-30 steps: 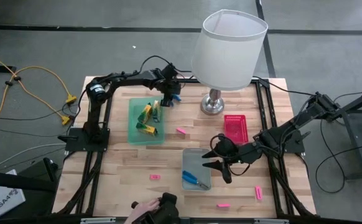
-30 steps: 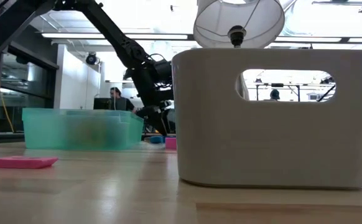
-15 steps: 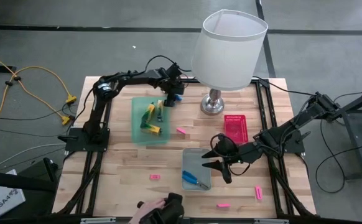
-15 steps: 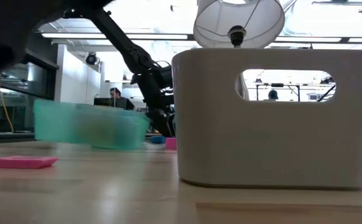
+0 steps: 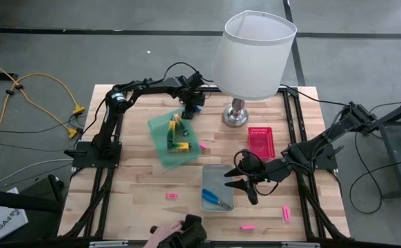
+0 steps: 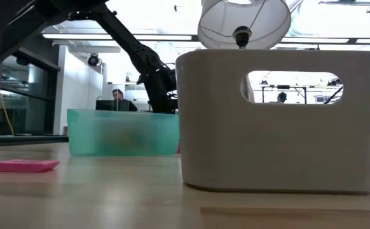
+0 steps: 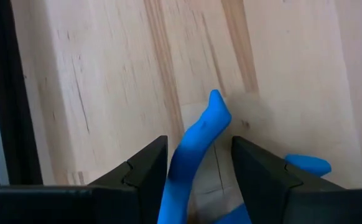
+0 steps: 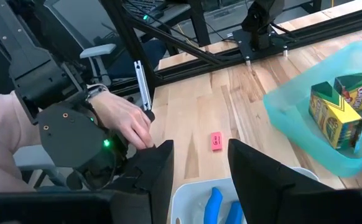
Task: Pick & Place School Supplies
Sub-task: Put the blue puncher into the gray bin
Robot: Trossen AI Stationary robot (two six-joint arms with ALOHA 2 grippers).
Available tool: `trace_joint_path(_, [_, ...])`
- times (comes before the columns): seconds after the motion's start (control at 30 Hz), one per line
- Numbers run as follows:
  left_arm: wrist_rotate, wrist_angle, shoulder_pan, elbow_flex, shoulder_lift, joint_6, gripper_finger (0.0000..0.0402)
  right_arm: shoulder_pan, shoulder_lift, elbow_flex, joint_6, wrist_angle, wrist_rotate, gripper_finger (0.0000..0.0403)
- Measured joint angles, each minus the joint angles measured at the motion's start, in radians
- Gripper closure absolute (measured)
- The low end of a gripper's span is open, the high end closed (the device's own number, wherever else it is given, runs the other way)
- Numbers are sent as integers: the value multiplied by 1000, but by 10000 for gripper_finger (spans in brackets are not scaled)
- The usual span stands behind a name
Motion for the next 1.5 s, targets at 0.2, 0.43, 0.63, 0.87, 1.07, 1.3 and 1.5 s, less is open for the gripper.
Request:
trace_joint_path(0.2, [1, 1, -4, 0, 0, -2, 257, 1, 0, 0, 2, 3, 0, 259])
trace_joint_path(0.43, [2, 2, -4, -1, 0, 1, 300, 1, 0, 0, 2, 3, 3, 259])
trace_joint_path(0.63, [-5, 2, -7, -1, -1, 9, 354, 1, 0, 0, 1, 3, 3, 259])
trace_joint_path(0.87, [-14, 8, -21, -1, -1, 52, 369, 1, 0, 0, 2, 2, 3, 259])
trace_joint_path(1.07, [-51, 5, -40, -3, -21, 88, 369, 5, 0, 0, 3, 3, 3, 259])
trace_joint_path(1.3, [-56, 5, -47, -3, -80, 71, 369, 5, 0, 0, 4, 3, 2, 259])
trace_joint_path(1.5, [-51, -13, -52, -3, -131, 71, 369, 14, 0, 0, 2, 4, 2, 259])
